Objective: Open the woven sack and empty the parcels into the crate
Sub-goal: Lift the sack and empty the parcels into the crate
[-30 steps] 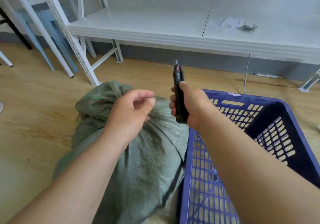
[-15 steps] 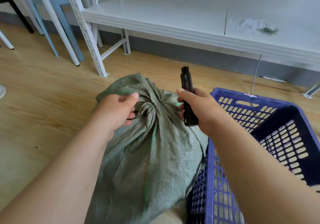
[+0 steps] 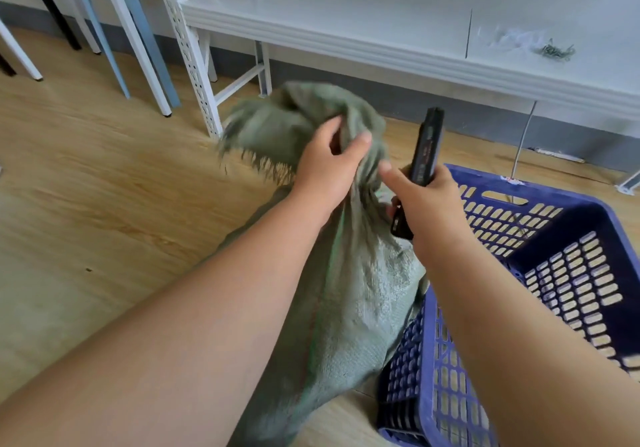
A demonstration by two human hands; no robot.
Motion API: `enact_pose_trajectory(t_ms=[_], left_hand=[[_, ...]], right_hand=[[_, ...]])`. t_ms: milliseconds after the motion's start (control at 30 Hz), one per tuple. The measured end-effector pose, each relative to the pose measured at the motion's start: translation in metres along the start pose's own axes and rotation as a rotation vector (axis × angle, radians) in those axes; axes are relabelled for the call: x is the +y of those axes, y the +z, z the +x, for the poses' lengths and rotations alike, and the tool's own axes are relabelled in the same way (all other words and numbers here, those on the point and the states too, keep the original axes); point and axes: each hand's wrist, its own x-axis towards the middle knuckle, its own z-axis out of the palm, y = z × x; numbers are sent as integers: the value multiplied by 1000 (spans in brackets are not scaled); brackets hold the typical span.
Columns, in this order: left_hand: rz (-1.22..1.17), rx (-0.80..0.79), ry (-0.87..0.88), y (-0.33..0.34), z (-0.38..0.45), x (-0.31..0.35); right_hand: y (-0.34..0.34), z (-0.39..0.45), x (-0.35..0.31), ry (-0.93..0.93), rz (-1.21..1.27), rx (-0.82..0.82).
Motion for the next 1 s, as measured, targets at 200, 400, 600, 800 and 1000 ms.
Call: enact_pose_trajectory(t_ms=[200,400,600,800,1000], left_hand=[[-399,-179,-47,10,-10,14],[727,-364,-39,-13,-16,-25],[1099,-205,34,5,-8,-50],[990,290,399,2,18,15],[1097,-404,427,75,-30,-32]], right_hand=[[0,14,-18,8,165,116],[-27,18,-12,109,414,320],[-38,17,-1,156,407,371],[-53,40,10,306,749,380],[-128,43,45,372,396,658]])
